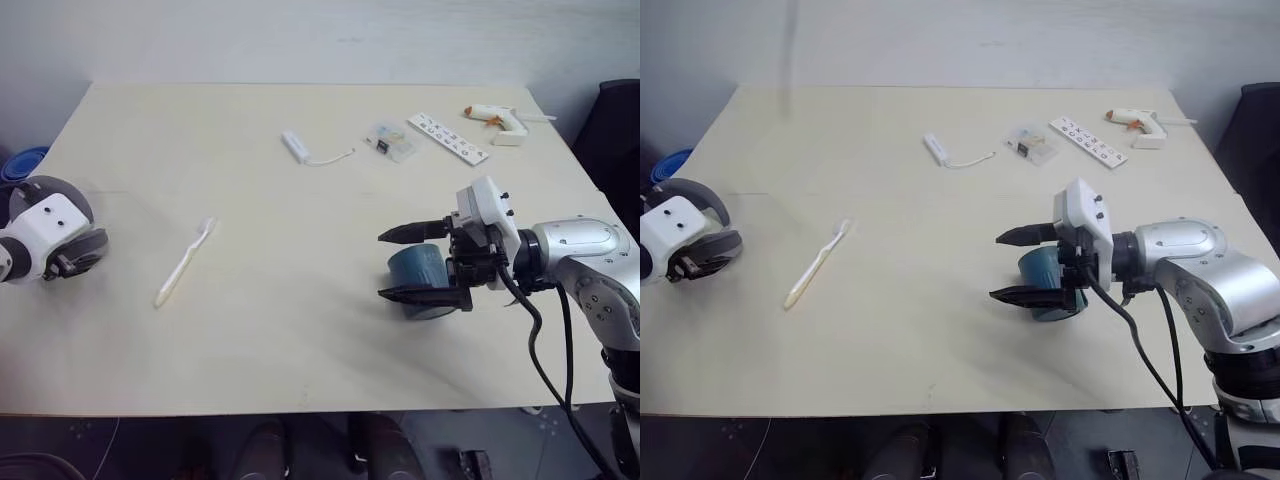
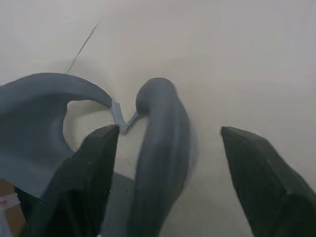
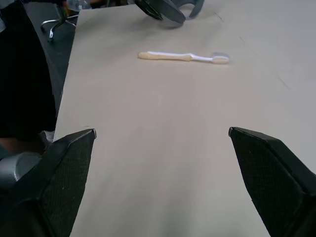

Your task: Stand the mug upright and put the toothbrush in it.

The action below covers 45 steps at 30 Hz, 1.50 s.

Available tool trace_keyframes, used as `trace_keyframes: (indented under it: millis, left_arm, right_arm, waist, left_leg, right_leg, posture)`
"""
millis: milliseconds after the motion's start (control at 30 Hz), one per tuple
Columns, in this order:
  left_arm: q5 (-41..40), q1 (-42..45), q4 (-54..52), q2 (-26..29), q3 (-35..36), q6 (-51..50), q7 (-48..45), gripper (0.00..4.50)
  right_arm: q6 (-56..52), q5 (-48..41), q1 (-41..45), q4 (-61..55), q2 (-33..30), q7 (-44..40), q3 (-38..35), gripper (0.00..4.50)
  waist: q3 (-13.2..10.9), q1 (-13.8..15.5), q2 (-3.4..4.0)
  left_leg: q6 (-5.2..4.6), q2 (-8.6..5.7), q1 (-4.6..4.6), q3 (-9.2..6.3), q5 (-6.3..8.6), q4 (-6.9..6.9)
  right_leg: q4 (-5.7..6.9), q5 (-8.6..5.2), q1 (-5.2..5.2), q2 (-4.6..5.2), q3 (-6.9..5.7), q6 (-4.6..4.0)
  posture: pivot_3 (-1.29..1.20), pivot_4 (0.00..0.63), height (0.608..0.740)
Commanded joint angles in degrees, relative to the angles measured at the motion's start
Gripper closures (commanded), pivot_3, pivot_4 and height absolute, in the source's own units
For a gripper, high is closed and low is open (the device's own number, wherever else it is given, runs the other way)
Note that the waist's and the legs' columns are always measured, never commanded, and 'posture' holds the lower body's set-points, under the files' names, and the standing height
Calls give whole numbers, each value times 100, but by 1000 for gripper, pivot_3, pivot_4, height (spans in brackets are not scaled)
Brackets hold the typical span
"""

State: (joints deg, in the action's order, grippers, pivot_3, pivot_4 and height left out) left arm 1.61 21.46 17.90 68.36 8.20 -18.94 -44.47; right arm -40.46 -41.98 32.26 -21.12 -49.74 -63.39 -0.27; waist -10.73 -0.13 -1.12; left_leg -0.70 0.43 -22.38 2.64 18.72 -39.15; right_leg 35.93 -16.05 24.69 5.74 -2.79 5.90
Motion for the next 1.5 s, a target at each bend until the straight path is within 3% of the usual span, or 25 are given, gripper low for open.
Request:
trace_keyframes:
  millis: [33,133,233,267,333,400,533,733,1000,1267,1367,1500]
  left_arm:
    - [-252,488,-364,464,398,-278,-369,95]
    - [-573,1143,-526,692,356,-574,-847,95]
    - [-1589,1747,-1202,520,499,-1061,-1612,95]
    - [-2030,1860,-1540,402,580,-1264,-1863,95]
    - [-3680,1877,-2739,-107,837,-2090,-2320,95]
    - [-4470,1635,-3487,-488,872,-2359,-2537,95]
    - [-3875,1289,-3759,-1041,-85,-1979,-2277,95]
    - [-3607,1312,-3745,-1359,-642,-1612,-2369,95]
    - [-3236,1430,-3596,-1592,-889,-1326,-2287,95]
    - [-3240,1318,-3747,-1592,-816,-1374,-2160,95]
    - [-3220,1306,-3768,-1567,-826,-1366,-2141,76]
    - [-3198,1346,-3724,-1541,-834,-1352,-2169,76]
  right_arm:
    - [-51,-79,-82,-278,-154,189,-432,0]
    - [-102,18,-282,-305,-192,495,-650,0]
    - [-284,71,-530,-267,-286,833,-938,0]
    - [-383,58,-589,-241,-321,944,-1032,0]
    - [-694,86,-693,-80,-461,1216,-1242,0]
    - [-1009,164,-753,137,-634,1415,-1301,0]
    - [-1400,793,-529,1046,-688,2147,-1008,0]
    - [-2230,914,-305,1686,-310,2692,-937,0]
    - [-2463,1010,-460,1431,-199,2526,-338,0]
    - [-1936,1550,-833,1168,-331,2360,325,0]
    - [-1725,1734,-873,1182,-284,2305,438,638]
    - [-1634,1846,-828,1195,-186,2242,466,1958]
  waist:
    - [0,3,0]
    - [3,18,-7]
    - [3,39,-7]
    - [3,44,-7]
    - [3,58,-6]
    - [3,50,-6]
    - [4,-9,-4]
    - [3,-9,-2]
    - [3,25,-2]
    - [3,20,-2]
    - [3,13,-2]
    - [3,9,-2]
  left_leg:
    - [3,3,1,1,2,0]
    - [4,4,0,2,2,0]
    - [-1,-8,1,10,5,0]
    - [-3,-11,2,15,6,0]
    - [-4,-14,3,18,6,-2]
    - [-4,-13,2,18,6,-8]
    - [0,-7,26,30,4,-5]
    - [4,12,24,42,1,-1]
    - [0,4,17,37,3,-3]
    - [-1,5,18,34,4,-4]
    - [-1,7,19,33,4,-4]
    - [0,9,20,33,4,-4]
  right_leg:
    - [0,-1,0,0,0,-1]
    - [-1,-1,-1,-11,-6,-3]
    - [0,-1,-2,-3,-6,-2]
    - [0,-1,-1,1,-7,-2]
    - [3,-1,-3,5,-6,-2]
    - [2,-1,-4,8,-1,-1]
    - [6,-1,-14,-8,12,-1]
    - [7,-2,-4,-30,20,-7]
    - [2,-1,-4,-24,16,-5]
    - [1,-1,-7,-24,14,-5]
    - [1,-1,-9,-26,13,-5]
    - [1,-1,-8,-28,13,-5]
  posture:
    - [0,150,740]
    - [0,150,740]
    - [0,150,740]
    - [0,150,740]
    - [0,150,740]
    - [0,150,740]
    - [0,150,740]
    - [0,150,740]
    - [0,150,740]
    - [0,150,740]
    - [0,150,740]
    - [0,150,740]
